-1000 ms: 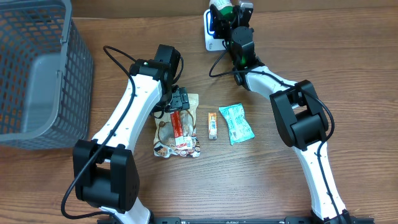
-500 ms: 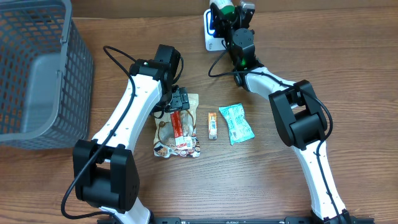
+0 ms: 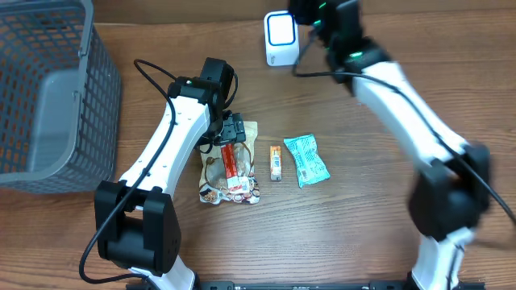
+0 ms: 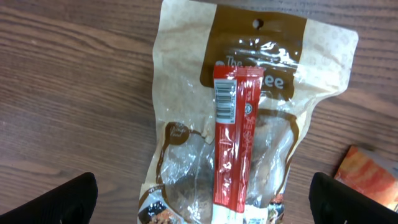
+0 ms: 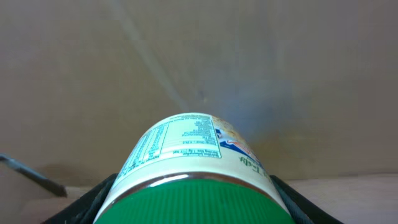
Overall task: Scan the item barcode
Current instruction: 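Carry the jar right and set it down on the table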
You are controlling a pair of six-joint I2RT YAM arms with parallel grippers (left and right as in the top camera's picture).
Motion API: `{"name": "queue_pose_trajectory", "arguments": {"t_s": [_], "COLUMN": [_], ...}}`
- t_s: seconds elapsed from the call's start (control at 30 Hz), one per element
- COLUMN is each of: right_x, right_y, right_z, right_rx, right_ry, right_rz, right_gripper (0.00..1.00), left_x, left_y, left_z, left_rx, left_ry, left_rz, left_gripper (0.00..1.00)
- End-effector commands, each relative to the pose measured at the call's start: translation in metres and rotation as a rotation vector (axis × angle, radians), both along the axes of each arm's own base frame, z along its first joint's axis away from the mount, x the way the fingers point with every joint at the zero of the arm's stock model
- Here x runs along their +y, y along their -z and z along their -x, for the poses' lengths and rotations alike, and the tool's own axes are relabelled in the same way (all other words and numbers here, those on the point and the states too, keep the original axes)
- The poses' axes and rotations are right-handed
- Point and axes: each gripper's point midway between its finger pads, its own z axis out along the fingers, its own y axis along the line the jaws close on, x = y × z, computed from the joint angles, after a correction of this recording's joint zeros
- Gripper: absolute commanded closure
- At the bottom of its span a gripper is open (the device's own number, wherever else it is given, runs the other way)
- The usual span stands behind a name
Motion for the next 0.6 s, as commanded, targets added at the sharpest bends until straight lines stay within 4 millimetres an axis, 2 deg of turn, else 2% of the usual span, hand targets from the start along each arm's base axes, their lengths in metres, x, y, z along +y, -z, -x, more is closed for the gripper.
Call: {"name": "queue_pose_trajectory", "arguments": {"t_s": [0.0,0.1,0.27,0.4,0.57], "right_x": [-0.051,-0.093,-0.160,-0.192,-0.217], "right_y": [-0.051,-0.019,0.063,0.116,0.175], "right_z": [0.034,0.067,0.125,0.163,0.189], "right_rx": [0.022,0.239,0.666,0.905,1.047], "right_ry": [0.067,0.121,0.219,0.269,0.313], "right_rz": [0.015,0.088,0.195,0.232,0.236], "right_gripper": [0.96,0.96,0.96,0.96,0.96], "left_x": [0.001,0.001,0.001,0.001,0.001], "left_y": [-0.007,-0.007,-0.007,-0.007,-0.007], "left_z": [-0.003,-0.003,-0.003,-0.003,-0.003], "left_rx": [-0.024,-0.024,-0.024,-0.024,-0.024], "left_ry": [-0.015,-0.015,-0.015,-0.015,-0.015], "left_rz": [-0.002,-0.002,-0.002,-0.002,-0.002], "left_gripper": [0.00,0.00,0.00,0.00,0.00]}}
